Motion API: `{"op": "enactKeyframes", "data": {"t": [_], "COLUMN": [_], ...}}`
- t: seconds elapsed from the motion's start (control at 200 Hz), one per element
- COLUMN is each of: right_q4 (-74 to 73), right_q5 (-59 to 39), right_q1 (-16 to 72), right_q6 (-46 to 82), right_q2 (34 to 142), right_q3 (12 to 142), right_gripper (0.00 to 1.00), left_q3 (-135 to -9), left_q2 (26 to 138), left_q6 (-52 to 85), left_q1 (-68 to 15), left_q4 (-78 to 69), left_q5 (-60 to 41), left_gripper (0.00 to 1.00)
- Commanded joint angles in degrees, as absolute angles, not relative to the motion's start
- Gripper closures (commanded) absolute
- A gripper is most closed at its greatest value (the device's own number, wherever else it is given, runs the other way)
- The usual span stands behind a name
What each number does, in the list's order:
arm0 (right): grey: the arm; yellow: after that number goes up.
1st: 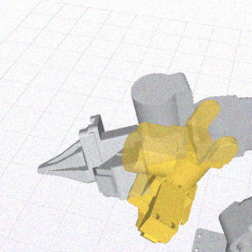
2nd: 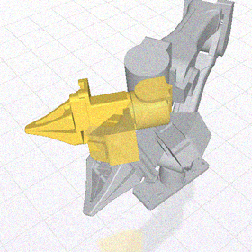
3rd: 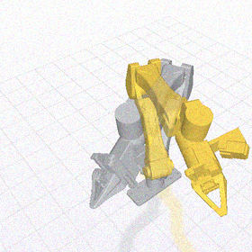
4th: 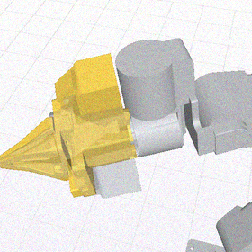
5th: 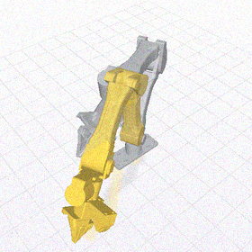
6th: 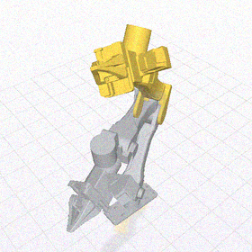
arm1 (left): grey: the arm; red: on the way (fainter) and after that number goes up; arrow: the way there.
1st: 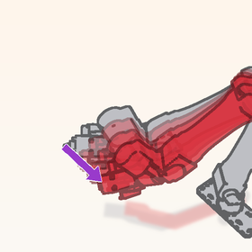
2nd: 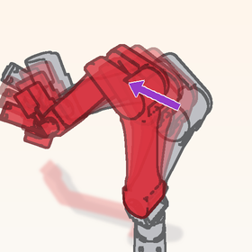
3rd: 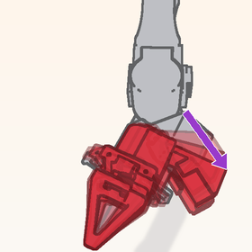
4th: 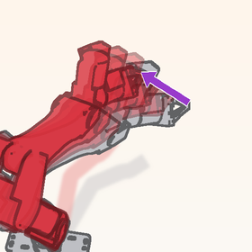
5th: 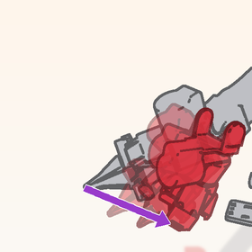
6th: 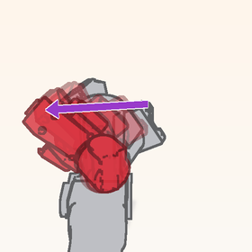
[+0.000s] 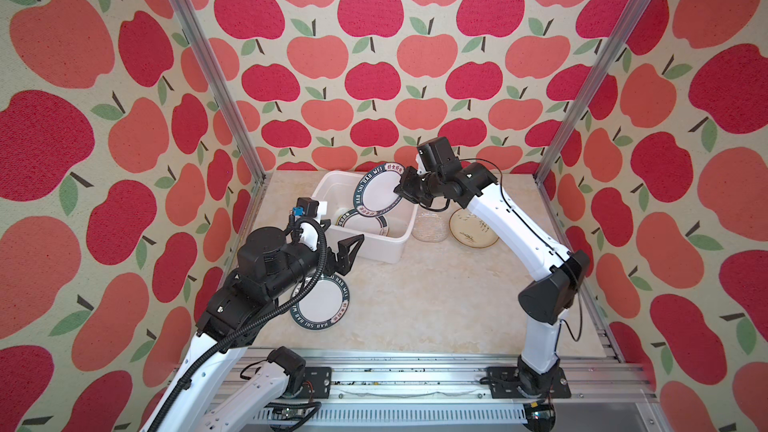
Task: Place the plates into the plastic bin on the countertop
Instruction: 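Lower the green-rimmed plate into the bin with the right gripper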
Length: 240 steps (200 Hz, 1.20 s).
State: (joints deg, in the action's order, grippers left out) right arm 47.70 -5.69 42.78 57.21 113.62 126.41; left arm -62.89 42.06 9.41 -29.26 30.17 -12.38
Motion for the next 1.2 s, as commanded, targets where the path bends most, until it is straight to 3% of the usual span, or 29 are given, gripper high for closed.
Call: {"op": "enactKeyframes", "data": {"t": [0.0,0.305,1.016,1.196], "right_q4": [51.4,52.0,44.6,42.3], "right_q5": [-4.8,-7.3,-11.7,-12.6], "right_q1": [43.5,43.7,43.3,42.9], "right_q6": [53.9,52.9,55.4,56.8], "right_q2": [120.3,129.9,136.6,136.3], "right_q3": [133.7,139.0,134.1,130.9], "right_gripper": [1.00,1.00,1.00,0.89], "left_q3": [-61.4,-59.9,-60.0,-59.9], "left_q2": [41.6,42.4,45.3,45.4], "left_q6": [9.3,9.4,9.3,9.6], "left_q1": [-28.9,-28.9,-29.0,-29.0], "left_q4": [31.0,28.7,27.0,26.9], "left_q5": [-12.1,-12.7,-13.2,-13.0], "left_gripper": [0.01,0.01,0.01,0.01]}}
